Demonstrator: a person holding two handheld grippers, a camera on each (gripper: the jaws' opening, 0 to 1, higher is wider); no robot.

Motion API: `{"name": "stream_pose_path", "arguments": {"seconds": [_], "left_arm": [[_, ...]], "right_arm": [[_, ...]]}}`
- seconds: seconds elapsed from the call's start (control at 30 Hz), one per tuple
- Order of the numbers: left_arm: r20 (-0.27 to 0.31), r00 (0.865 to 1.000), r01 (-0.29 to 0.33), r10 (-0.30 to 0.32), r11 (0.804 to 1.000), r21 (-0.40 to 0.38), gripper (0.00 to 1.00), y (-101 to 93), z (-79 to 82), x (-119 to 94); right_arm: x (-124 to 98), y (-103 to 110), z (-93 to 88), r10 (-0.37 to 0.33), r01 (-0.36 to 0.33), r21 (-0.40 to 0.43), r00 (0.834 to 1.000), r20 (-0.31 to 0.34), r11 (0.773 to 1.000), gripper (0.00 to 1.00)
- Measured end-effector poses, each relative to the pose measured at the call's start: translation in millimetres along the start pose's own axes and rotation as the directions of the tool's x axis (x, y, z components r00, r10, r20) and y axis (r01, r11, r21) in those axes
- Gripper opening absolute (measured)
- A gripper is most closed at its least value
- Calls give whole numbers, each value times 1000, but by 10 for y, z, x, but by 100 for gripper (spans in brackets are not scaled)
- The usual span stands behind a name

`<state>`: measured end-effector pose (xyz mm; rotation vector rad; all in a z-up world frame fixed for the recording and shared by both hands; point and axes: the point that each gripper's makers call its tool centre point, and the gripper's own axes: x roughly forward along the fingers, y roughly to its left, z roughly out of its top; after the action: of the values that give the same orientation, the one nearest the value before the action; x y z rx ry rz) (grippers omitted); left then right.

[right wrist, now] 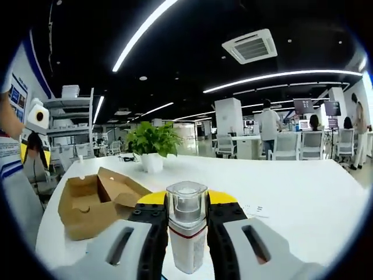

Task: Operate the shoe box by opening the lid, removing the specified soft item, and placing it in the target area until the item is outside and the box remains undamaged.

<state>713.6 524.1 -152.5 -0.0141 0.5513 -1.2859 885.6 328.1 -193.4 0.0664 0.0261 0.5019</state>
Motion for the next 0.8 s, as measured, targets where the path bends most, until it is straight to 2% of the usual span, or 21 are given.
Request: {"name": "stream_pose_path", "arguments": {"seconds": [0.2,0.33,0.4,0.8], "left_arm": [[-22,1000,5,-5,1000,-14,36,-17,-136,-13],[-31,1000,1,-2,1000,-22,36,4,-181,-35],[-31,1000,-1,0,1000,-25,36,17,-187,-42],[-39,999,-11,9,999,-32,36,89,-218,-53]], "right_arm": [[12,-12,-242,-4,4,2,1000,-26,1000,21],[8,-76,-291,-25,26,11,999,-23,1000,21],[6,-59,-271,-28,29,14,999,-21,999,21],[35,-54,-435,-31,31,3,999,-31,1000,21]]}}
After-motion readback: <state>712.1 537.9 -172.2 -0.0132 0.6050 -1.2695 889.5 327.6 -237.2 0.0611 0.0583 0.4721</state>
